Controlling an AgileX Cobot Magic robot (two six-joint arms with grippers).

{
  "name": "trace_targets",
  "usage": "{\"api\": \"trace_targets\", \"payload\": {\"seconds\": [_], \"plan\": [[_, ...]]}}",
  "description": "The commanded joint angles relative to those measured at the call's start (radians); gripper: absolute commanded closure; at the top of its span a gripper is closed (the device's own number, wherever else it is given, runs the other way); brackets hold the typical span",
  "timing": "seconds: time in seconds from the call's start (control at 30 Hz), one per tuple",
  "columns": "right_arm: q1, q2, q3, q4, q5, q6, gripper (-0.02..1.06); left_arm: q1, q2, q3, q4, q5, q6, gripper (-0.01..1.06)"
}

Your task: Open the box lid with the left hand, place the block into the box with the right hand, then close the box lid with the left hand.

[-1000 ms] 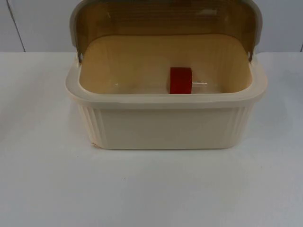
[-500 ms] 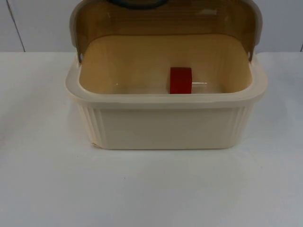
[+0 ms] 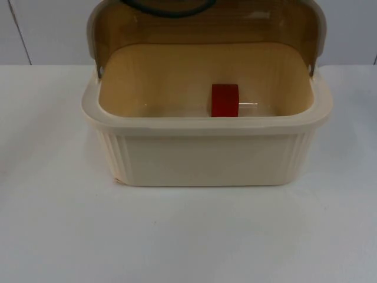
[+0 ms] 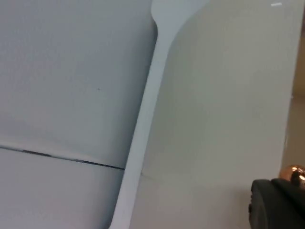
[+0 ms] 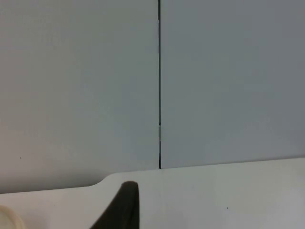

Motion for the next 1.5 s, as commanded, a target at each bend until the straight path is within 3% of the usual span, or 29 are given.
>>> {"api": "trace_targets", "payload": {"seconds": [0.0,0.33,0.77,1.27,1.47], "plan": [[-0.002,-0.009,-0.01,0.001,-0.007,0.002,-0.01,-0.006,-0.002,-0.003,-0.022,-0.023,0.009,1.05],[-0.002,-0.009,-0.01,0.005,-0.007,0.002,-0.01,-0.006,-0.002,0.059,-0.024,-0.111,0.017,1.05],[-0.002,-0.009,-0.01,0.005,-0.009,0.002,-0.01,-0.006,-0.002,0.086,-0.02,-0.011,-0.007,1.05],[-0.002,-0.009,-0.01,0.005,-0.009,0.002,-0.01,-0.048,-0.004,0.086,-0.009,-0.011,-0.168,1.05],[-0.002,-0.009,-0.01,0.005,-0.009,0.004,-0.01,-0.059,-0.014,0.137,0.019,-0.007,-0.175,1.05]]}}
